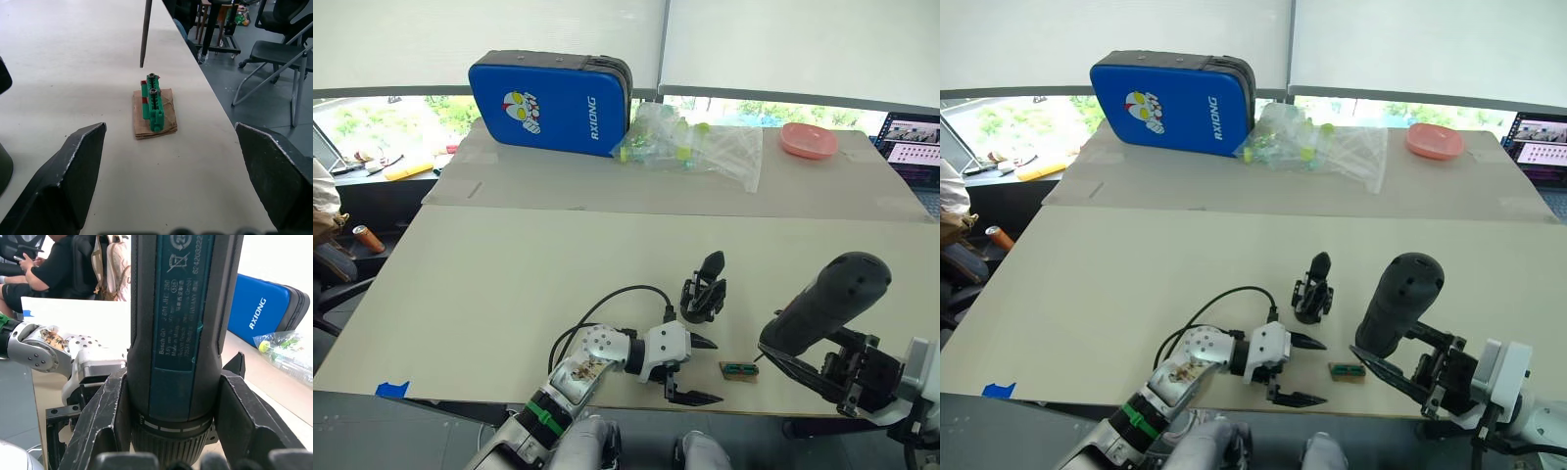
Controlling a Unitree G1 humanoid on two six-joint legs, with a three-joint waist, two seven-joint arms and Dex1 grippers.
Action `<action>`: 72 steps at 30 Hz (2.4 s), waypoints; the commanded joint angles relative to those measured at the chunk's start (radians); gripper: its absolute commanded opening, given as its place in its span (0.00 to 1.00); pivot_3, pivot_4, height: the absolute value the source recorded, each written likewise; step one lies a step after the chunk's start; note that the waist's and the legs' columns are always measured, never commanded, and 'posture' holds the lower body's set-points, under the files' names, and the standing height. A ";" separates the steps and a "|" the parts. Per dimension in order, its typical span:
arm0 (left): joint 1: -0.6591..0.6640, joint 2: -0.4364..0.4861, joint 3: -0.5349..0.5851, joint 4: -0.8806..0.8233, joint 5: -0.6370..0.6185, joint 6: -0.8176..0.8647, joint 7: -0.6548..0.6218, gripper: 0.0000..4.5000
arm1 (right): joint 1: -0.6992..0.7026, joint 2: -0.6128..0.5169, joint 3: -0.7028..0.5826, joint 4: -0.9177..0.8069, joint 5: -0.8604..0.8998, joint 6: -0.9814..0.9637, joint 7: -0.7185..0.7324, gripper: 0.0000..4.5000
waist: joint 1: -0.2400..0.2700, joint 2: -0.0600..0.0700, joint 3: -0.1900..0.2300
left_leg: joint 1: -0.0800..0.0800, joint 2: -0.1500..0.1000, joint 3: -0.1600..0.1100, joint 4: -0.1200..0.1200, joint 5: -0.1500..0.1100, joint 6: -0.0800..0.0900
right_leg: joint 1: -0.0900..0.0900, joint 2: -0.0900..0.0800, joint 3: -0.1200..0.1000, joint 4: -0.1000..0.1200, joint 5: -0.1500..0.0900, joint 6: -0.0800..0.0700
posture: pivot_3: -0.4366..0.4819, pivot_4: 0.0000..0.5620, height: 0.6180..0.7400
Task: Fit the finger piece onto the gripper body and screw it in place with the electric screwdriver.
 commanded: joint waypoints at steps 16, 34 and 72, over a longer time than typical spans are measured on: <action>0.001 -0.005 -0.023 0.028 0.019 0.018 0.020 1.00 | 0.005 -0.046 0.000 -0.032 0.032 -0.004 -0.031 0.43 | 0.000 0.000 0.000 | 0.000 0.000 0.000 0.000 0.000 0.000 | 0.000 0.000 0.000 -0.001 0.000 0.000 | 0.48 0.27 1.00; 0.000 -0.007 -0.026 0.027 0.017 0.028 0.018 1.00 | 0.018 -0.044 -0.018 0.015 0.028 -0.041 0.007 0.43 | 0.000 0.000 0.000 | 0.000 0.000 0.000 0.000 0.000 0.001 | 0.001 0.000 0.000 -0.002 0.000 0.001 | 0.48 0.27 1.00; 0.006 -0.013 -0.030 0.021 0.017 0.037 0.024 1.00 | 0.012 -0.078 0.001 -0.021 0.049 0.006 -0.025 0.43 | 0.001 0.000 0.000 | 0.000 0.000 0.000 0.000 -0.001 0.001 | 0.002 0.000 0.000 -0.005 0.001 0.001 | 0.48 0.27 1.00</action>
